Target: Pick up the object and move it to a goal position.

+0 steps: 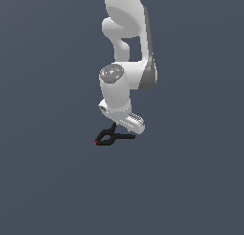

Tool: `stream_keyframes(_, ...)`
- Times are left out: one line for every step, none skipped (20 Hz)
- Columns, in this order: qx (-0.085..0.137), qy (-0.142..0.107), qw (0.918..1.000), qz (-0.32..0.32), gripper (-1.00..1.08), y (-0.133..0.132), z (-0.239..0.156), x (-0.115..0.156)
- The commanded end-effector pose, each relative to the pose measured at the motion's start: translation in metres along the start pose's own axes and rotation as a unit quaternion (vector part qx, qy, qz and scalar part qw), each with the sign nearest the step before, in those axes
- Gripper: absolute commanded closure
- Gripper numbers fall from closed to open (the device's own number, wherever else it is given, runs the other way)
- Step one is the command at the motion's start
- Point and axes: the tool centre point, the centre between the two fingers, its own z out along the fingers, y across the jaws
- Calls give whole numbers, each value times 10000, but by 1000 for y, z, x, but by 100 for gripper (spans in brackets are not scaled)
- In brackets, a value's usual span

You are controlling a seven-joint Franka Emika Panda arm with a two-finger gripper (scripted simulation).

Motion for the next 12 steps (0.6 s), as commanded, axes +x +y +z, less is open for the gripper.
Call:
stream_keyframes(73,-48,9990,447,-20,-2,7,-1)
stream_keyframes(99,-68,9980,621,-20,-2,10,-2)
stream_keyframes(125,-89,9967,796,-20,-3,13,-2)
stream_keyframes(149,-109,9951,971,-20,-4,16,-2)
stream_keyframes(173,-130,9932,1146,-20,-4,18,-3)
stream_keyframes(196,-151,9909,1321,-20,-5,21,-3)
stream_keyframes(218,-173,9884,1496,-20,-5,24,-4)
stream_keyframes(239,-194,9855,1670,-20,-6,27,-4)
stream_keyframes(259,-216,9823,1845,-20,-6,30,-4)
stream_keyframes(278,-238,9787,2018,-20,-7,32,-5)
stream_keyframes(297,-260,9749,2192,-20,-7,35,-5)
stream_keyframes(314,-282,9707,2365,-20,-7,38,-6)
